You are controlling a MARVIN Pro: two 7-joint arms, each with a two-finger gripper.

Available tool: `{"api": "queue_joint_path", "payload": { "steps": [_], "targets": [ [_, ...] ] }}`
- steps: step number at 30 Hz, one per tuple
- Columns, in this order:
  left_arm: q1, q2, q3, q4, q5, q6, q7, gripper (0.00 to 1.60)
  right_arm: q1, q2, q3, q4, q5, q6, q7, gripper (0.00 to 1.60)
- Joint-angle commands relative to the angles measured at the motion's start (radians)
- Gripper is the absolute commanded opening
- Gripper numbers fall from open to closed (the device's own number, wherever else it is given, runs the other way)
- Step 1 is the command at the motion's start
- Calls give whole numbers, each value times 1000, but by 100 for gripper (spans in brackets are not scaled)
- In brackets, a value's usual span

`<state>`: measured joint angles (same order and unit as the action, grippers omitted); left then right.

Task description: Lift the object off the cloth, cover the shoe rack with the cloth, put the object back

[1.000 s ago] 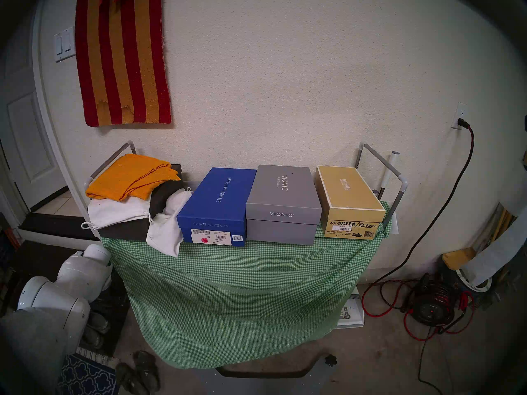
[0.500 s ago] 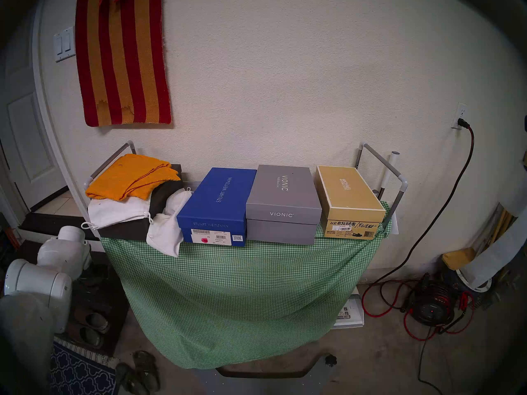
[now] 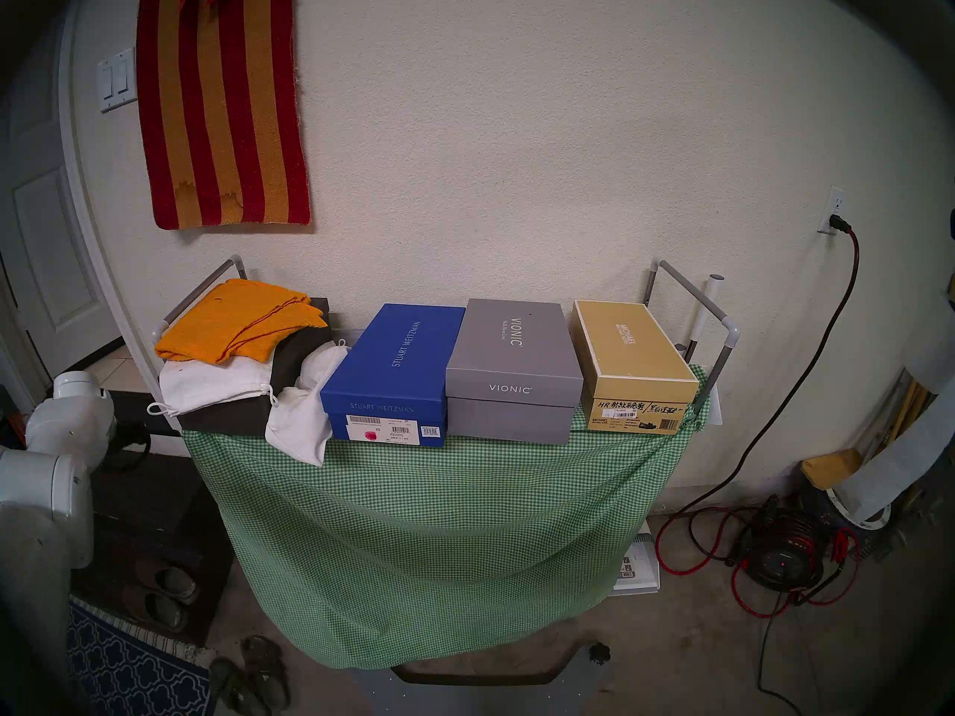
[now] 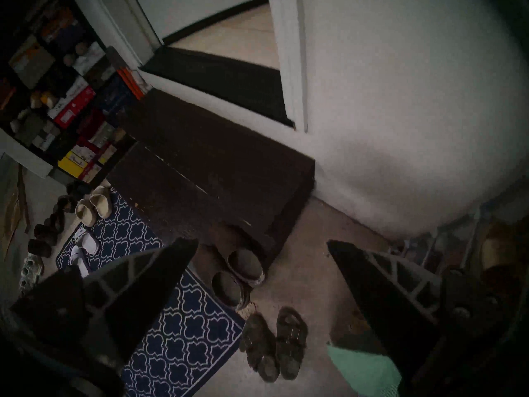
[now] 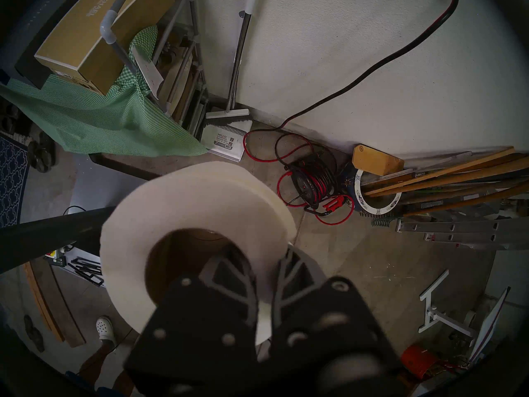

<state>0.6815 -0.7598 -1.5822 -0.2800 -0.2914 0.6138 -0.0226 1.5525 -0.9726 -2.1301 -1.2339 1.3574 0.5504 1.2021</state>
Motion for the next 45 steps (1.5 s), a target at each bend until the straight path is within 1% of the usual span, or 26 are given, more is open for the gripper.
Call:
{"api": "queue_joint_path", "payload": {
  "steps": [1,5,6,7,9,10,11,12,16,18,19,21,25,28,31,33,35,36,37,38,39,40,42,43,45],
  "targets": [
    [2,-4,-45,-75,-23,-170,82,160,-2,-2,1,4,-1,0,-3,0],
    [2,-4,-45,-75,-23,-170,82,160,-2,-2,1,4,-1,0,-3,0],
    [5,-5,-45,-95,-19,-146,93,160,-2,-2,1,4,-1,0,-3,0],
    [5,-5,-45,-95,-19,-146,93,160,-2,-2,1,4,-1,0,-3,0],
    [20,-10,-44,-120,-11,-164,128,160,-2,-2,1,4,-1,0,-3,0],
    [31,-14,-46,-131,-10,-198,148,160,-2,-2,1,4,-1,0,-3,0],
    [40,-16,-47,-145,-7,-206,166,160,-3,-3,1,4,-1,0,-3,0],
    [51,-17,-50,-161,-5,-233,191,160,-3,-3,1,4,-1,0,-3,0],
    [93,-22,-63,-209,-2,-300,263,160,-3,-3,1,5,-1,-1,-3,0],
    [118,-26,-78,-230,-8,-334,289,160,-3,-3,1,5,-1,-1,-3,0],
    [148,-30,-94,-256,-10,-363,329,160,-3,-3,1,5,0,-1,-3,0],
    [171,-32,-110,-281,-12,-385,366,160,-4,-3,1,5,0,-1,-3,0],
    [214,-30,-144,-342,-19,-424,413,160,-4,-3,1,5,0,-1,-3,0],
    [255,-32,-164,-398,-23,-439,444,160,-4,-3,1,5,0,-1,-2,0],
    [325,-42,-199,-485,-43,-436,464,160,-4,-3,0,6,0,-1,-2,0],
    [321,-43,-202,-481,-43,-440,466,160,-4,-3,0,6,0,-1,-2,0],
    [352,-45,-219,-524,-52,-435,475,160,-4,-4,0,6,0,-2,-2,0],
    [350,-45,-220,-523,-49,-438,478,160,-4,-4,0,6,0,-2,-2,0],
    [382,-46,-233,-564,-55,-432,486,160,-4,-4,0,6,0,-2,-2,0],
    [371,-47,-234,-552,-51,-435,488,160,-5,-4,0,6,0,-2,-2,0],
    [412,-47,-250,-602,-62,-428,493,160,-5,-4,0,6,0,-2,-2,0],
    [385,-49,-250,-574,-53,-436,498,160,-5,-4,0,6,0,-2,-2,0],
    [446,-49,-278,-647,-68,-431,515,160,-4,-4,0,5,0,-2,-2,0],
    [415,-51,-280,-613,-62,-438,519,160,-4,-4,0,5,0,-2,-2,0],
    [465,-51,-307,-673,-70,-432,536,160,-4,-4,0,5,0,-2,-2,0]
  ]
}}
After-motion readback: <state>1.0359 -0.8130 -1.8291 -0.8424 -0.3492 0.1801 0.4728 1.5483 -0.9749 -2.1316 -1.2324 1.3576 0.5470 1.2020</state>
